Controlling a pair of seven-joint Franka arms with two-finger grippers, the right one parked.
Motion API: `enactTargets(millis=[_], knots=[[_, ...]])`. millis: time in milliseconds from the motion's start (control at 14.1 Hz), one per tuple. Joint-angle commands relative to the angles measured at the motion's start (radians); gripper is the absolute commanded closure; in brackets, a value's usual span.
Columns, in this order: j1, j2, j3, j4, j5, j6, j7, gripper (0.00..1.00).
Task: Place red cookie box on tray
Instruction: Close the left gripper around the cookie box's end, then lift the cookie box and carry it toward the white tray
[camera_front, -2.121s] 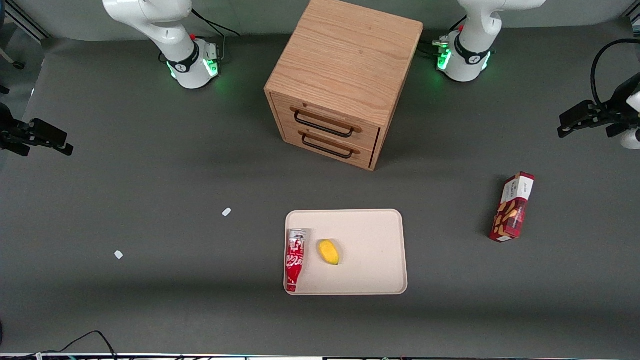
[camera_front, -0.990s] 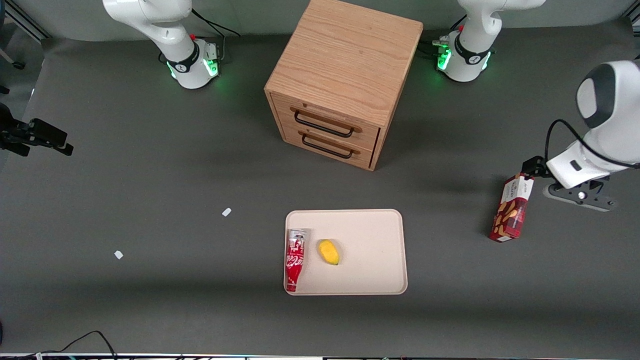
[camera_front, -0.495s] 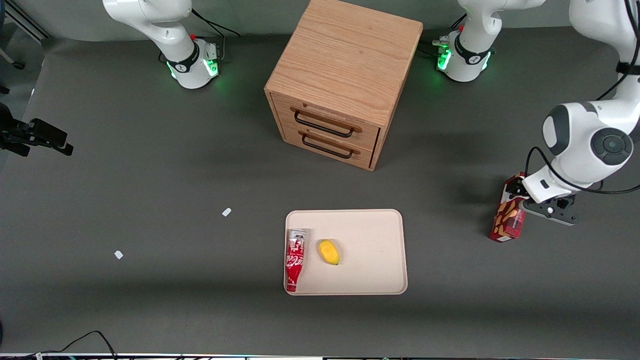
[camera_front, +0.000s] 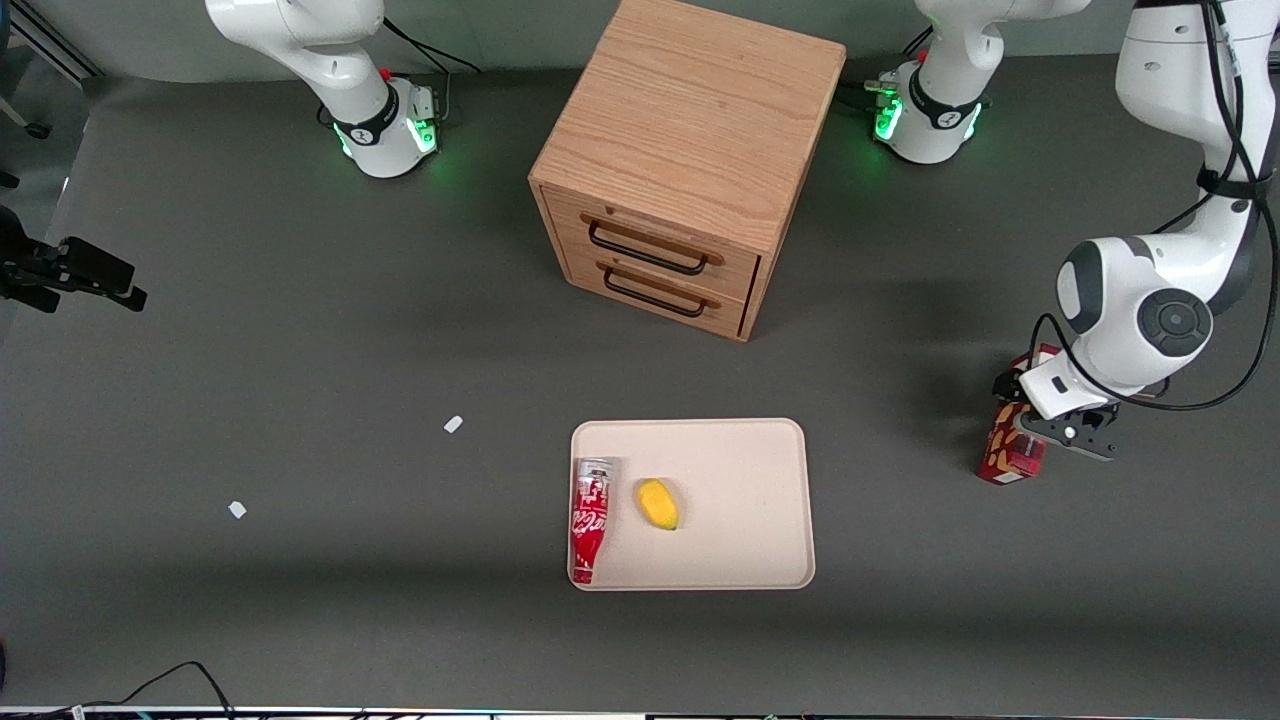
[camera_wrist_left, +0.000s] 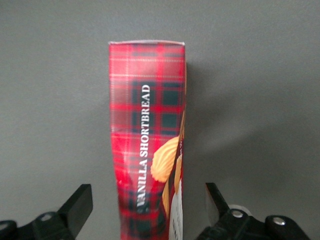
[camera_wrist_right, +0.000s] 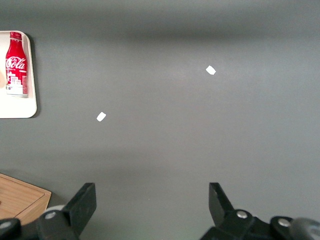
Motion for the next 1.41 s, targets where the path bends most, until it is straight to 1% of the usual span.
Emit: enactTargets(millis=[0,141,212,283,354,636,778,848,990,1131,1343], knots=[[-0.004,0.012,0.001,-0.002,-0.054,0.014,0.020,0.17],[-0.006,0.012,0.001,-0.002,-0.058,0.003,0.020,0.58],[-0.007,0.012,0.000,0.000,-0.058,0.002,0.020,0.77],[-0.007,0.012,0.001,0.000,-0.058,-0.001,0.020,0.92],[-0.007,0.012,0.000,0.000,-0.058,-0.004,0.020,1.00],[-0.006,0.009,0.000,0.006,-0.060,-0.015,0.015,1.00],[-0.006,0.002,0.000,0.026,-0.063,-0.064,0.013,1.00],[-0.004,-0.006,0.000,0.041,-0.080,-0.096,0.013,1.00],[-0.006,-0.027,0.000,0.096,-0.100,-0.182,0.012,1.00],[-0.006,-0.047,-0.002,0.185,-0.120,-0.308,0.010,1.00],[-0.009,-0.064,-0.002,0.318,-0.184,-0.481,-0.022,1.00]])
